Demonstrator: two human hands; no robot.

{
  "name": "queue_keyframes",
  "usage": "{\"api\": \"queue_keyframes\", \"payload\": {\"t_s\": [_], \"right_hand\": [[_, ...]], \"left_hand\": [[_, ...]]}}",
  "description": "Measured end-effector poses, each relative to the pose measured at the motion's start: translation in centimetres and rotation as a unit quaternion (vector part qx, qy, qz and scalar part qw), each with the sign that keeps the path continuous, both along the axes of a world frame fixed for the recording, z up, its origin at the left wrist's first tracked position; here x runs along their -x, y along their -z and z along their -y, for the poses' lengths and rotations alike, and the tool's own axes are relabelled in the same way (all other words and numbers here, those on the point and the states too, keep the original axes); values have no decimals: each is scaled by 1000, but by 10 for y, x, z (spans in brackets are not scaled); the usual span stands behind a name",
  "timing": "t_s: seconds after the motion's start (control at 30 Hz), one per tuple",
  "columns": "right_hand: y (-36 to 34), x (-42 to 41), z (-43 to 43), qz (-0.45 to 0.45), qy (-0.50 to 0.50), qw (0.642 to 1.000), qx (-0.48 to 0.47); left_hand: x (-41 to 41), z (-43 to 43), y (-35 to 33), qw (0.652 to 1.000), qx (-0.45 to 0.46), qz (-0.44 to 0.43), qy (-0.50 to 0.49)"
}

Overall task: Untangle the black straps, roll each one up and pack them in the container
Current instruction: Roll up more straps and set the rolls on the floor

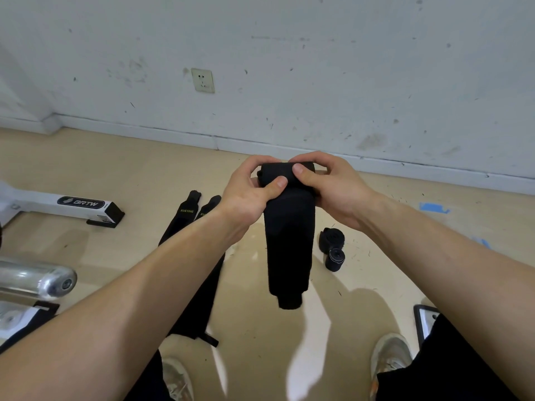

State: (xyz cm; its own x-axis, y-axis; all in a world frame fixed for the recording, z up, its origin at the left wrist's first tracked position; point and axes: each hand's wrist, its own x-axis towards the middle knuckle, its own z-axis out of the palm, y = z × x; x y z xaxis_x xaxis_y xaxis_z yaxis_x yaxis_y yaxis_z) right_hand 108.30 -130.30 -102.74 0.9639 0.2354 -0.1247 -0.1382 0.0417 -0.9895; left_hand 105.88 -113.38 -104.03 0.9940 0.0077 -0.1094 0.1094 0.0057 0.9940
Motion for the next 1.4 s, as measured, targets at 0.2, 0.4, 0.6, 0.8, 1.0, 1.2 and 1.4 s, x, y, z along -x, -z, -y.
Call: {"api": "queue_keyframes", "payload": {"t_s": [0.2, 0.4, 0.6, 0.8, 1.0, 1.2, 1.4], "right_hand": [[0, -1, 0, 23, 11, 999, 19], [1, 3, -1, 34, 4, 999, 30], [1, 5, -6, -59, -7, 998, -20], [1, 6, -8, -62, -23, 998, -6], [4, 3, -6, -46, 12, 999, -14], [5, 4, -6, -45, 30, 998, -26], [7, 1, -4, -16, 26, 1000, -4]], "left_hand": [[-2, 0, 1, 997, 43, -58, 31], [-4, -2, -4, 997, 27, -66, 32], [-6, -1, -2, 998, 17, -49, -24], [-5, -2, 1, 999, -33, -5, -24], [-4, -5, 3, 1000, -21, -15, -10], [-5, -4, 4, 997, -8, -71, 3], [-2, 0, 3, 997, 23, -72, 3]]}}
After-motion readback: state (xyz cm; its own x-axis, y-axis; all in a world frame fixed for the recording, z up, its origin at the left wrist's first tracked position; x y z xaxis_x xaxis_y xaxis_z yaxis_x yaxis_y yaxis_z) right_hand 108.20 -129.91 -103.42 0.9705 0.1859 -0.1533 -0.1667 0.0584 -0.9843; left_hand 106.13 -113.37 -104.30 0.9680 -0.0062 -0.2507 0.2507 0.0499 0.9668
